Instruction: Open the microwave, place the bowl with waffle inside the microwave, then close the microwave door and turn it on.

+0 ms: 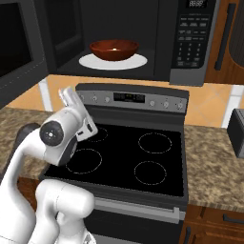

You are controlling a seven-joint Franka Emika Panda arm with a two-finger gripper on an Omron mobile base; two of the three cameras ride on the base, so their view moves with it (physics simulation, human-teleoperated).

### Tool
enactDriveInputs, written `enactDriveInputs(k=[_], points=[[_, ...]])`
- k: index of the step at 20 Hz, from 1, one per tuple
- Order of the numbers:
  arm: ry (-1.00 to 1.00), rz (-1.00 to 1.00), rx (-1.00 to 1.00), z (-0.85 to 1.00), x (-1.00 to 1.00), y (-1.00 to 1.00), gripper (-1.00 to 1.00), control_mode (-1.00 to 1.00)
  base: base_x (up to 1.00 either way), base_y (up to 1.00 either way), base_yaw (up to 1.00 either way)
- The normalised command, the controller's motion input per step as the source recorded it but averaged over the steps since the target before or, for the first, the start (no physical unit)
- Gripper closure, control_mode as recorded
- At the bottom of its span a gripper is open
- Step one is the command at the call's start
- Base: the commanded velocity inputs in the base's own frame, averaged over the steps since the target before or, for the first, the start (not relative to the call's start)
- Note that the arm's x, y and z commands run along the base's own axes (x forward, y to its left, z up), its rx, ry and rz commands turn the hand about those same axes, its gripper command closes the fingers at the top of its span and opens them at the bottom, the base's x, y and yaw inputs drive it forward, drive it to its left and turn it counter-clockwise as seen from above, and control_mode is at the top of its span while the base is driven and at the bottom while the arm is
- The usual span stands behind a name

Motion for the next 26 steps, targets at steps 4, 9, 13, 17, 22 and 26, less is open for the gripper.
enactDriveInputs(k=[4, 9, 13, 17, 22, 26], points=[[-0.19, 0.0, -0.2, -0.12, 0.0, 0.48, -1.0, -1.0, 0.0, 0.0, 0.0], [-0.08, 0.0, -0.21, -0.02, 0.0, 0.72, -1.0, -1.0, 0.0, 0.0, 0.0], [0.0, -0.01, -0.26, -0.09, 0.0, 0.64, -1.0, -1.0, 0.0, 0.0, 0.0], [-0.02, -0.02, -0.3, -0.27, 0.01, 0.51, -1.0, -1.0, 0.0, 0.0, 0.0], [-0.07, -0.01, -0.21, -0.26, 0.08, 0.04, -1.0, -1.0, 0.0, 0.0, 0.0], [-0.1, 0.0, -0.26, -0.34, 0.01, 0.21, -1.0, -1.0, 0.0, 0.0, 0.0]])
